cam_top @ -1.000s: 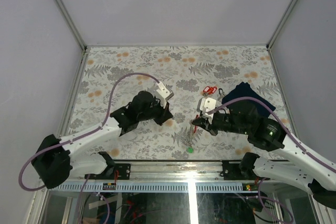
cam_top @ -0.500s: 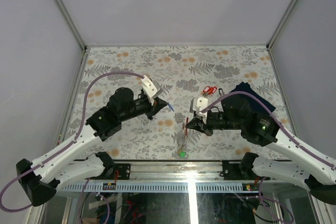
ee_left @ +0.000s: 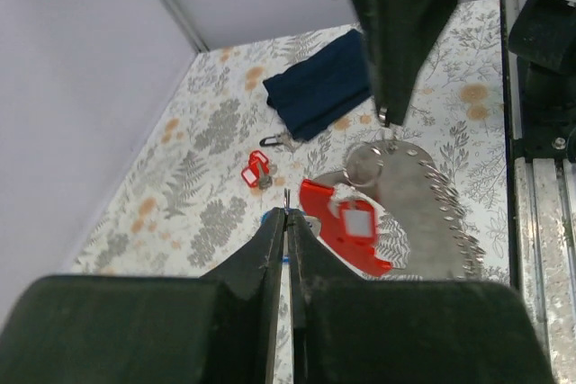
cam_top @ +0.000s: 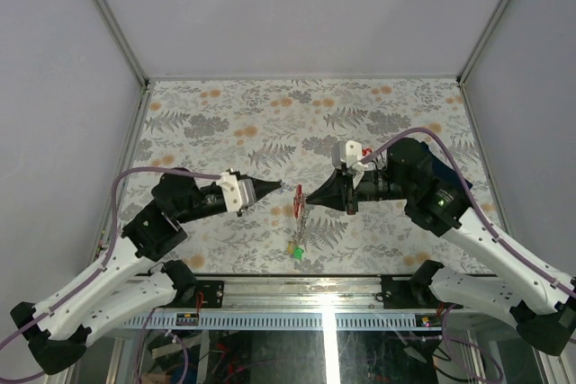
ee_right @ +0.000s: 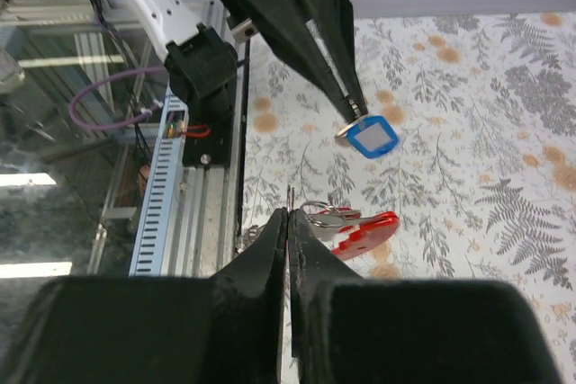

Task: Put the keys on the keyring

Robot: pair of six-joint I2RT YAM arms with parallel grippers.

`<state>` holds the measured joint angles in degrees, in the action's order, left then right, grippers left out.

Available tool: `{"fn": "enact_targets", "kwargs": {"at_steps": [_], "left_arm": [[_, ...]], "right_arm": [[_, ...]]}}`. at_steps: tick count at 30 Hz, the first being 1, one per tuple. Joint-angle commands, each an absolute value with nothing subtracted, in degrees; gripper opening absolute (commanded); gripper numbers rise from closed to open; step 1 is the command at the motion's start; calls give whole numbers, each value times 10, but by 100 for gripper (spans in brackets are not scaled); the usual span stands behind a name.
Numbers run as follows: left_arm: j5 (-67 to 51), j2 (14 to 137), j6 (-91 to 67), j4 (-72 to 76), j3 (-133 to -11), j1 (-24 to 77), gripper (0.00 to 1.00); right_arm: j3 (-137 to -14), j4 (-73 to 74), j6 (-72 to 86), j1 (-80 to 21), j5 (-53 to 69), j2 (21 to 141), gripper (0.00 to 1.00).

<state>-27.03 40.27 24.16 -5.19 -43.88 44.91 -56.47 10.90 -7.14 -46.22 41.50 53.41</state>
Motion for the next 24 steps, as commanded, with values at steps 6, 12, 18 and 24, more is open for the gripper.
{"fn": "enact_targets", "kwargs": {"at_steps": [6,12,18,24], "left_arm": [[-393,398,451,-61,-474,448,0],[-429,409,556,-69,-488,447,0],[-464,414,610,-80,-505,448,0],[-510,420,617,-90,-520,447,0]], "right_arm": [[-566,-52,-8,-438,584,540,0],[-534,-130,-5,-437,599,530,0],[-557,-117,-34,-437,609,539,0],[-581,-87,-54,-438,614,552,0]]}}
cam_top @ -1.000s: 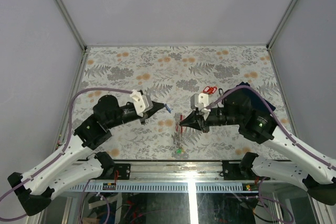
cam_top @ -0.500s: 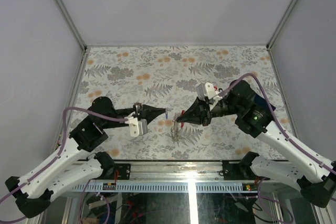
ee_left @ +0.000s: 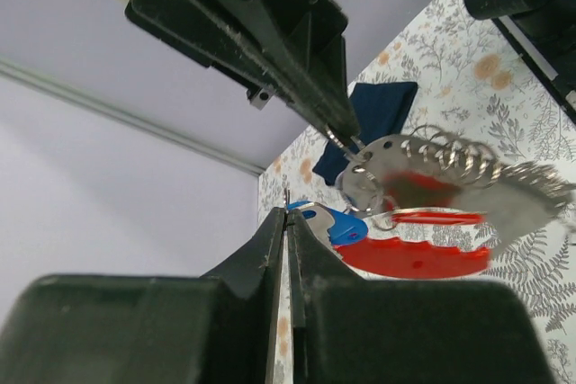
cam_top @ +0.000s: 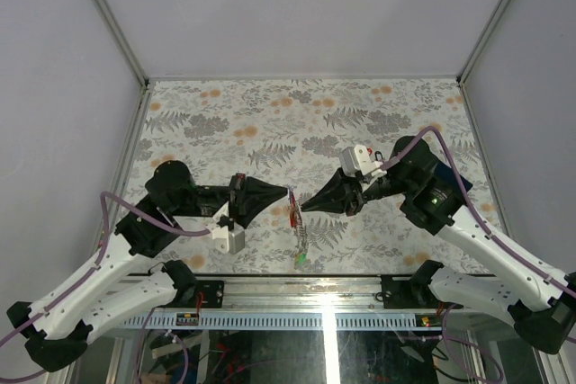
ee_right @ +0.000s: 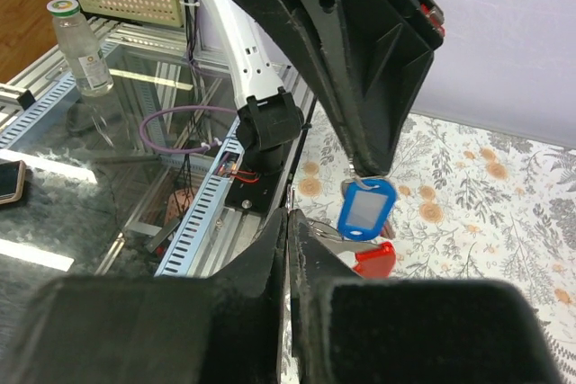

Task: Put the keys on the keyring

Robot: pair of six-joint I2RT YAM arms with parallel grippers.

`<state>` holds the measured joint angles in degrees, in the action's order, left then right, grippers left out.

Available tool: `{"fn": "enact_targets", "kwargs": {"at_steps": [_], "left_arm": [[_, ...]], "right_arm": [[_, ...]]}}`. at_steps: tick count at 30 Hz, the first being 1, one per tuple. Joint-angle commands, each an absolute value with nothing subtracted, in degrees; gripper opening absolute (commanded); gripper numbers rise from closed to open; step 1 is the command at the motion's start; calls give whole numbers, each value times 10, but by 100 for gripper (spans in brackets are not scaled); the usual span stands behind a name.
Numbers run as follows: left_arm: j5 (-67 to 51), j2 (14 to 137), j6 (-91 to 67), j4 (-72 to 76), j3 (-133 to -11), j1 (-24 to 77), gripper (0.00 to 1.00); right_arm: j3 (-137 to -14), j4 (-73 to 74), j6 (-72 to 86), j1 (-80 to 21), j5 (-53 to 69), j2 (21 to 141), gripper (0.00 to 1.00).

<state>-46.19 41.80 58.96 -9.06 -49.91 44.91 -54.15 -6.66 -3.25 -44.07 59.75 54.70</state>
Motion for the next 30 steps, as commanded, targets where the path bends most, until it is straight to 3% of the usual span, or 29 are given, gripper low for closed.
{"fn": "enact_targets", "kwargs": {"at_steps": [1,30], "left_arm": [[-516,421,616,-92,-522,448,0],[-562,451,596,-124,-556,447,0]], "right_arm": [[-583,-86,-56,-438,612,551,0],[-602,-47,-79,-437,594,555,0]]}}
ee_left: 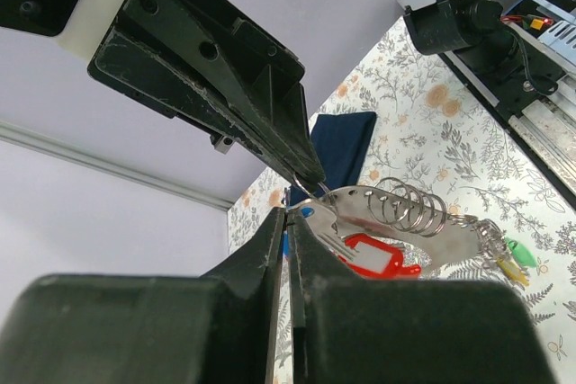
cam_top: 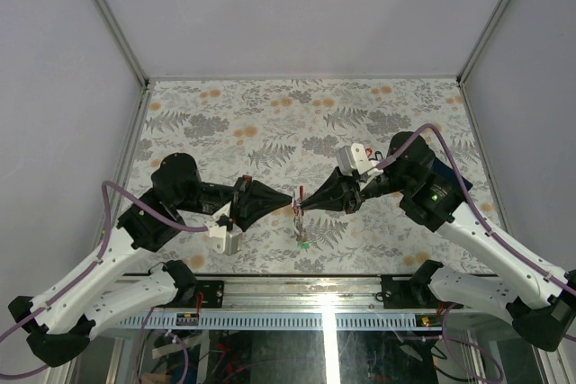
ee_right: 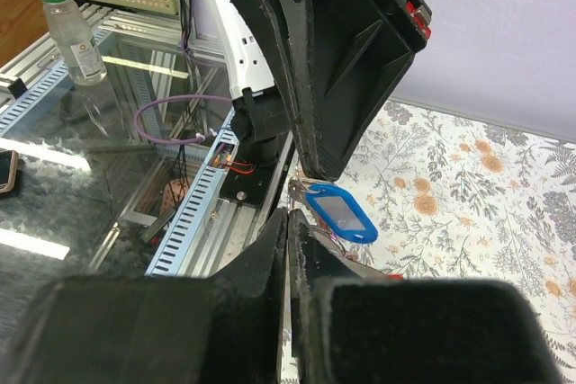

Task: Put the keys on the keyring

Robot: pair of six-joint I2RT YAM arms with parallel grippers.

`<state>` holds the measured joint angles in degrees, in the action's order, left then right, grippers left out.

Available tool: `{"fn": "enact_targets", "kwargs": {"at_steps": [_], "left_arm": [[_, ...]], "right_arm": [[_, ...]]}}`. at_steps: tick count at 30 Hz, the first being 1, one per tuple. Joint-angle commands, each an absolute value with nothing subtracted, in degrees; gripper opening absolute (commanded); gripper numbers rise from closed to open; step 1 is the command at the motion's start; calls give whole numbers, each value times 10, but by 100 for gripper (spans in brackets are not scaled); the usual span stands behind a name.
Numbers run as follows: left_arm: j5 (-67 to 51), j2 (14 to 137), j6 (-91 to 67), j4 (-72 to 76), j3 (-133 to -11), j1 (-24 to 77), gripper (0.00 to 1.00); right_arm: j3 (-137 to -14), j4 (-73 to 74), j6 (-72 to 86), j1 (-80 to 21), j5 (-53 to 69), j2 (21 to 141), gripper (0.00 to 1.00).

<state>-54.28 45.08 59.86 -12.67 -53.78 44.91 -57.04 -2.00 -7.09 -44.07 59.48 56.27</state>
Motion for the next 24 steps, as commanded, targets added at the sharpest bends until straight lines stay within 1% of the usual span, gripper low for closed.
{"fn": "enact_targets", "kwargs": {"at_steps": [1,12,24], "left_arm": [[-562,451,596,-125,-557,448,0],[-559,458,595,-139,-563,448,0],[-565,457,603,-164,-570,448,0]], "right_arm": [[-602,-47,-79,-438,593,553,0],[-608,-44,-75,-438,599,544,0],[-607,-46,-74,-438,569,530,0]]}}
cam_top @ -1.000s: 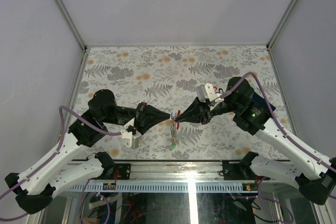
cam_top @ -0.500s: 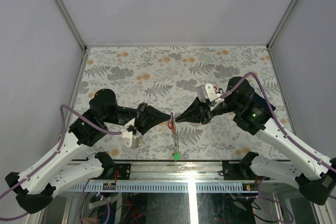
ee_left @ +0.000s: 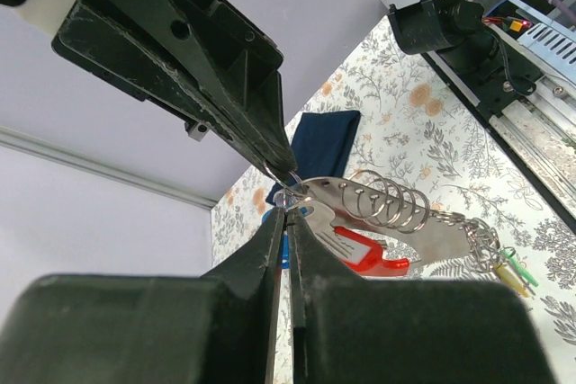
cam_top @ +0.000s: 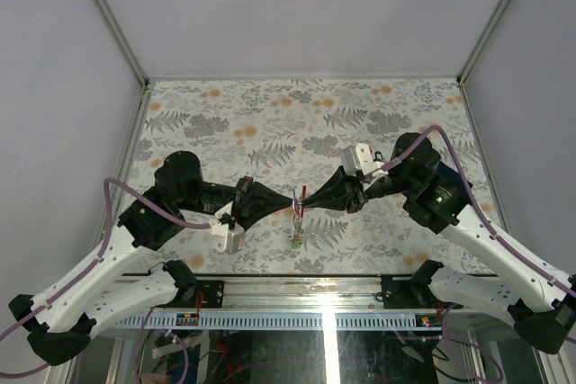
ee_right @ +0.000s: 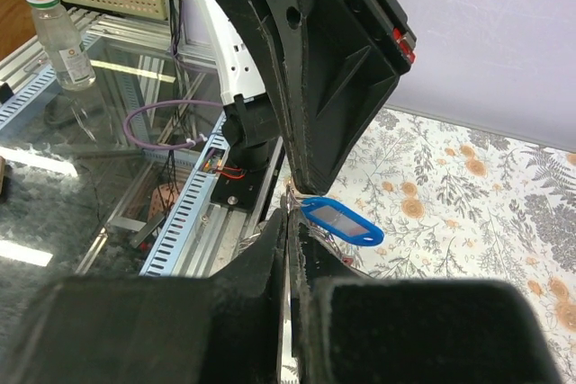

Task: Put the keys on the keyring

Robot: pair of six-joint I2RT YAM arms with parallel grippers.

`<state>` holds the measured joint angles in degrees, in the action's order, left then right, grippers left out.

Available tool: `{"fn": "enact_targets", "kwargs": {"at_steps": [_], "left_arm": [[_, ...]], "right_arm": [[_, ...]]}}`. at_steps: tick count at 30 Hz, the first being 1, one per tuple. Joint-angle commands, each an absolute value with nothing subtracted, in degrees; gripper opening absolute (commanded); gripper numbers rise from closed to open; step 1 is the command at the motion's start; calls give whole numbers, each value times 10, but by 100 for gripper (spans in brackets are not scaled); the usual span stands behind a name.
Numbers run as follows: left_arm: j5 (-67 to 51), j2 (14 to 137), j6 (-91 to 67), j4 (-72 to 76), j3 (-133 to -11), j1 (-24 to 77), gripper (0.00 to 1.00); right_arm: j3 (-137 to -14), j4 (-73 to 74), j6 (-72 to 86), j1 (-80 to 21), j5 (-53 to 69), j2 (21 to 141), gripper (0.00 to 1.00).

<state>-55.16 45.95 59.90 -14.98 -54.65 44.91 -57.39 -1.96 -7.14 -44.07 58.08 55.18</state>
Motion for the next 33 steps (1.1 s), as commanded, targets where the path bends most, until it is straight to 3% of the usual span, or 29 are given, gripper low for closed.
{"fn": "enact_targets", "kwargs": {"at_steps": [1,18,26,33], "left_arm": [[-567,458,604,-166,-570,448,0],[-563,457,608,-179,-571,449,0],[-543,466,605,-169,-571,449,0],[-530,469,588,-149,-564,450,13]], "right_arm": [[-607,-47,-72,-438,566,529,0],[-585,-87,-38,-437,494,505,0],[-540,-221,75,-437,484,506,0],[-496,-328,150,-437,444,499,0]]}}
